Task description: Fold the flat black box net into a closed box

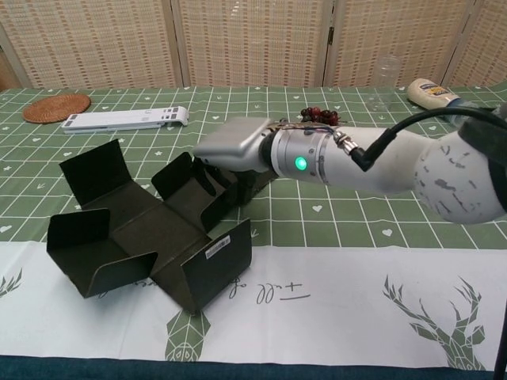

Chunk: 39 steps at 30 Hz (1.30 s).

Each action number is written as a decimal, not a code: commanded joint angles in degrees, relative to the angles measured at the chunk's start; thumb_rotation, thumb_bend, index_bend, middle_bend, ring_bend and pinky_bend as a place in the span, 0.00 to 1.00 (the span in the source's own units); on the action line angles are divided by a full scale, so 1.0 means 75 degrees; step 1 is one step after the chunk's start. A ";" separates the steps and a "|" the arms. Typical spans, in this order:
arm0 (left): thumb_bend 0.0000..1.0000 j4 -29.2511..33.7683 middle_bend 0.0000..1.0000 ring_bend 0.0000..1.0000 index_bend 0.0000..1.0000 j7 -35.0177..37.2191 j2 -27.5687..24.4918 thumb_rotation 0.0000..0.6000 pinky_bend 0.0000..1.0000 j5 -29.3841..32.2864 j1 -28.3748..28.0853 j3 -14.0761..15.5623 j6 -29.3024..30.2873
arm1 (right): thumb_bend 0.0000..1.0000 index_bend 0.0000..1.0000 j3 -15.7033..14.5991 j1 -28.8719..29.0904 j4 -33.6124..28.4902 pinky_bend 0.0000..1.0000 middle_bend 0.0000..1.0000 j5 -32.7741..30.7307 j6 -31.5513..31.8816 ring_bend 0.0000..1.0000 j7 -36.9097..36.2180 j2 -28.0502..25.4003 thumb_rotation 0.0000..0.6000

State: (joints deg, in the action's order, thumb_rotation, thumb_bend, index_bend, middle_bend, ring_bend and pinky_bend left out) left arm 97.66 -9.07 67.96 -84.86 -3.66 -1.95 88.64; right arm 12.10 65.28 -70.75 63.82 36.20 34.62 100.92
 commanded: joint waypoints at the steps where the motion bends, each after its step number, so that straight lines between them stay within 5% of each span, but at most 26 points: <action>1: 0.08 -0.0023 0.06 0.27 0.13 0.0017 0.0006 1.00 0.45 -0.0019 -0.0010 -0.0002 -0.0027 | 0.42 0.45 -0.0046 -0.0062 -0.0680 1.00 0.58 -0.1079 0.0260 0.90 0.0624 -0.0203 1.00; 10: 0.08 -0.0104 0.06 0.27 0.13 0.0095 0.0057 1.00 0.45 -0.0037 -0.0047 -0.0041 -0.0102 | 0.42 0.42 -0.0271 0.0047 -0.2189 1.00 0.50 -0.2730 0.1102 0.90 0.1449 -0.0845 1.00; 14: 0.08 -0.0117 0.06 0.27 0.13 0.0116 0.0061 1.00 0.45 -0.0038 -0.0062 -0.0054 -0.0136 | 0.24 0.10 -0.0269 -0.0023 -0.2788 1.00 0.31 -0.2971 0.1356 0.88 0.1292 -0.1247 1.00; 17: 0.08 -0.0112 0.06 0.27 0.13 0.0125 0.0065 1.00 0.45 -0.0073 -0.0073 -0.0061 -0.0135 | 0.15 0.00 -0.0297 -0.0053 -0.3012 1.00 0.19 -0.3114 0.1505 0.84 0.1220 -0.1558 1.00; 25: 0.08 -0.0060 0.06 0.27 0.13 0.0124 0.0044 1.00 0.45 -0.0130 -0.0055 -0.0027 -0.0141 | 0.11 0.00 -0.0681 0.0317 -0.2727 1.00 0.13 -0.4001 0.1228 0.80 0.1544 -0.1988 1.00; 39: 0.08 -0.0026 0.06 0.27 0.12 0.0158 0.0045 1.00 0.45 -0.0203 0.0017 0.0004 -0.0061 | 0.08 0.00 -0.1288 0.1355 -0.1372 1.00 0.09 -0.4632 0.0544 0.77 0.2160 -0.1325 1.00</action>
State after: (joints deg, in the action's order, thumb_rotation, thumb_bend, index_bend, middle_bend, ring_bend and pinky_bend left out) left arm 97.52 -7.99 68.27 -86.35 -3.57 -1.93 88.14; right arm 2.95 74.84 -81.88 29.46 40.93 50.41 90.22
